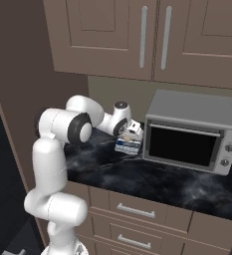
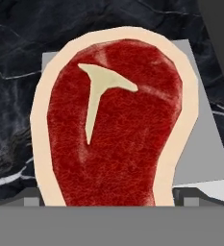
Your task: Take the steak from the fridge and place it on the digital scale on the counter by the fridge. Wait a few seconds for a reading, then move it to the plate on the dining counter.
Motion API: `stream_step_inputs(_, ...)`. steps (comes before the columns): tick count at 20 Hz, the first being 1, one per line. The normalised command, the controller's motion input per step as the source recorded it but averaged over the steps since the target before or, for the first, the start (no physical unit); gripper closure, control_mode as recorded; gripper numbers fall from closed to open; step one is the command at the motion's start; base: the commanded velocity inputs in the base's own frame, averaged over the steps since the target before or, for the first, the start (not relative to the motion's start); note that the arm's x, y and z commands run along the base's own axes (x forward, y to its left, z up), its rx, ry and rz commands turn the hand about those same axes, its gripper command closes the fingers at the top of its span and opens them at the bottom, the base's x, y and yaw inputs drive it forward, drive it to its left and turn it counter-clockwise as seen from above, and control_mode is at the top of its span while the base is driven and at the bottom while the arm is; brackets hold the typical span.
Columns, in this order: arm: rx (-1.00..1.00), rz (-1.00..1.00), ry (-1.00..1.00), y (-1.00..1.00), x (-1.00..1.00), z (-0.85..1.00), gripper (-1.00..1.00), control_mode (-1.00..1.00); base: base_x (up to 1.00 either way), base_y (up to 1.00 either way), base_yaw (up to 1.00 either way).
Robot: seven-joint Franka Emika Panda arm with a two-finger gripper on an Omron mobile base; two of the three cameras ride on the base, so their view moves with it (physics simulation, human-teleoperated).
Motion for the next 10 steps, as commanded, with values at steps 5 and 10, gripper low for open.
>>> stream_step_inputs(5,0.00,0.00,0.00,0.00,0.04,0.00,-1.00,-1.00,0.00,0.00,0.00)
stream_step_inputs(10,0.00,0.00,0.00,0.00,0.00,0.00,1.00,-1.00,0.00,0.00,0.00)
